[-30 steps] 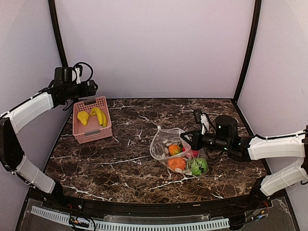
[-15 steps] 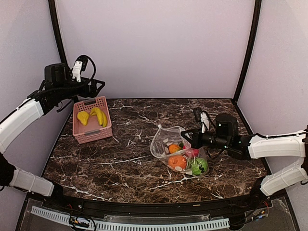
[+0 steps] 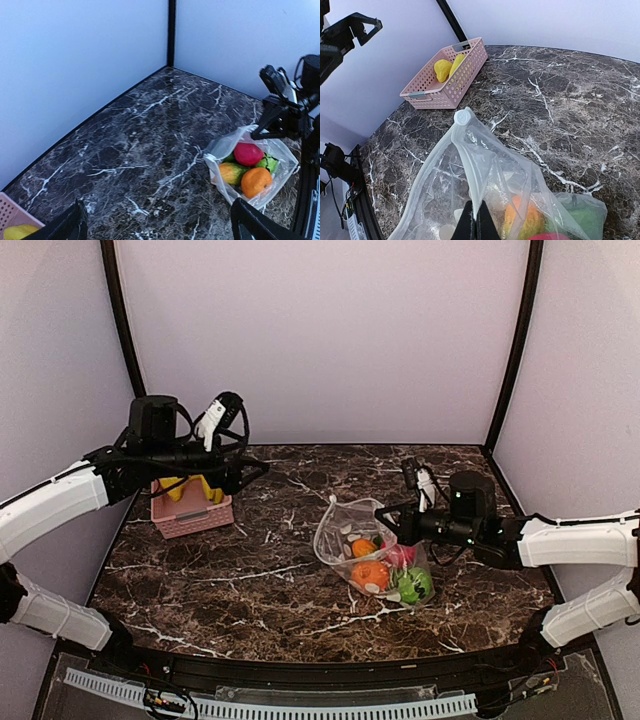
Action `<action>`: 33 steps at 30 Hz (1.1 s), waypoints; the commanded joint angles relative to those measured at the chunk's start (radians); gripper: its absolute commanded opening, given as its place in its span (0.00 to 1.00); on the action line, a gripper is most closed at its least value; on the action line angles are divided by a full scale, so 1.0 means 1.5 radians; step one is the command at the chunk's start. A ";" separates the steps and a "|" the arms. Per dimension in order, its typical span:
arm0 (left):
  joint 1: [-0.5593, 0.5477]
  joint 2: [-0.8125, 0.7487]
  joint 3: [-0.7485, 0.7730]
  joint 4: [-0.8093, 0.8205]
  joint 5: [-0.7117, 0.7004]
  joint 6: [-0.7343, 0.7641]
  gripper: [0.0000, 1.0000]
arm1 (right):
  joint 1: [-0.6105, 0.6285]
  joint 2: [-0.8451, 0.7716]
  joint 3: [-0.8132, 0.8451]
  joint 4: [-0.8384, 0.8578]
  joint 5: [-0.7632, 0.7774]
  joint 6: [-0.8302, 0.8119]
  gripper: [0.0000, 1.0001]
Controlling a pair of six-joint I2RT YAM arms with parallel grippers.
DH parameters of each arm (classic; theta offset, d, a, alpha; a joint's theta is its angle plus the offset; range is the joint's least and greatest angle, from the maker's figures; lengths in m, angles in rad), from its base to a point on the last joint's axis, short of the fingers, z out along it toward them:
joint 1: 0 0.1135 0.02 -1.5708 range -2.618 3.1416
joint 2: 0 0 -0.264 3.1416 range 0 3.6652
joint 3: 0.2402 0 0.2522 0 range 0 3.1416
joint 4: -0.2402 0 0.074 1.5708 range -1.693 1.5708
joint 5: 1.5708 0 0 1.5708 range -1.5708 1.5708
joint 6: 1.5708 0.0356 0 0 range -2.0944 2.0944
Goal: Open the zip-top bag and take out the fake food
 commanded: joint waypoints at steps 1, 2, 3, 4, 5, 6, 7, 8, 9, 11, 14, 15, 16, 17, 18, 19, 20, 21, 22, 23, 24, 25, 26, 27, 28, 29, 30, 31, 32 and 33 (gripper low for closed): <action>-0.089 0.020 -0.047 0.026 -0.012 0.083 0.99 | -0.005 -0.012 0.015 0.006 -0.017 -0.001 0.00; -0.114 0.035 -0.050 0.030 -0.015 0.093 0.99 | -0.005 -0.012 0.013 0.008 -0.021 0.001 0.00; -0.127 0.043 -0.051 0.039 -0.017 0.097 0.99 | -0.005 -0.012 0.012 0.008 -0.024 0.004 0.00; -0.149 0.063 -0.052 0.044 -0.018 0.105 0.99 | -0.005 -0.012 0.010 0.010 -0.027 0.007 0.00; -0.171 0.085 -0.051 0.053 -0.020 0.112 0.99 | -0.005 -0.013 0.008 0.012 -0.030 0.008 0.00; -0.182 0.096 -0.049 0.056 -0.022 0.127 0.98 | -0.004 -0.013 0.005 0.015 -0.033 0.009 0.00; -0.203 0.119 -0.047 0.060 -0.023 0.134 0.98 | -0.003 -0.013 0.004 0.017 -0.034 0.012 0.00; -0.211 0.130 -0.044 0.062 -0.022 0.148 0.97 | -0.002 -0.014 0.001 0.019 -0.035 0.013 0.00; -0.224 0.150 -0.043 0.069 -0.019 0.152 0.97 | -0.001 -0.015 -0.001 0.019 -0.035 0.016 0.00; -0.236 0.176 -0.042 0.101 -0.003 0.159 0.96 | 0.001 -0.016 -0.003 0.021 -0.036 0.019 0.00; -0.245 0.211 -0.032 0.126 0.021 0.167 0.92 | 0.005 -0.015 -0.006 0.022 -0.038 0.022 0.00; -0.249 0.230 -0.028 0.130 0.027 0.171 0.89 | 0.007 -0.014 -0.007 0.023 -0.039 0.024 0.00; -0.251 0.239 -0.016 0.129 0.030 0.183 0.85 | 0.009 -0.014 -0.008 0.025 -0.040 0.027 0.00; -0.256 0.258 -0.001 0.123 0.033 0.189 0.84 | 0.010 -0.013 -0.009 0.027 -0.041 0.029 0.00; -0.257 0.266 0.006 0.122 0.037 0.198 0.80 | 0.012 -0.013 -0.010 0.028 -0.042 0.031 0.00; -0.258 0.282 0.016 0.125 0.044 0.203 0.77 | 0.015 -0.012 -0.011 0.028 -0.041 0.032 0.00; -0.259 0.290 0.021 0.128 0.049 0.207 0.73 | 0.016 -0.010 -0.011 0.030 -0.041 0.033 0.00; -0.259 0.305 0.033 0.129 0.059 0.214 0.70 | 0.017 -0.010 -0.011 0.032 -0.041 0.033 0.00; -0.259 0.313 0.039 0.128 0.062 0.218 0.65 | 0.018 -0.010 -0.013 0.033 -0.040 0.035 0.00; -0.261 0.330 0.051 0.126 0.068 0.226 0.63 | 0.019 -0.009 -0.014 0.036 -0.040 0.037 0.00; -0.262 0.347 0.058 0.121 0.072 0.230 0.57 | 0.020 -0.008 -0.016 0.039 -0.040 0.040 0.00; -0.264 0.355 0.068 0.119 0.072 0.238 0.55 | 0.021 -0.006 -0.016 0.042 -0.040 0.043 0.00; -0.268 0.370 0.073 0.117 0.070 0.243 0.51 | 0.023 -0.004 -0.017 0.045 -0.039 0.044 0.00; -0.274 0.377 0.079 0.116 0.070 0.254 0.50 | 0.024 -0.002 -0.018 0.047 -0.039 0.045 0.00; -0.281 0.391 0.082 0.117 0.068 0.259 0.49 | 0.025 0.001 -0.018 0.049 -0.038 0.047 0.00; -0.285 0.397 0.088 0.117 0.066 0.269 0.49 | 0.025 0.004 -0.018 0.051 -0.036 0.049 0.00; -0.293 0.411 0.091 0.116 0.067 0.274 0.50 | 0.026 0.007 -0.019 0.052 -0.036 0.050 0.00; -0.297 0.417 0.097 0.116 0.068 0.280 0.51 | 0.026 0.009 -0.019 0.054 -0.036 0.052 0.00; -0.303 0.427 0.098 0.118 0.068 0.282 0.55 | 0.026 0.009 -0.020 0.057 -0.035 0.053 0.00; -0.306 0.433 0.101 0.121 0.068 0.286 0.60 | 0.026 0.009 -0.020 0.057 -0.033 0.055 0.00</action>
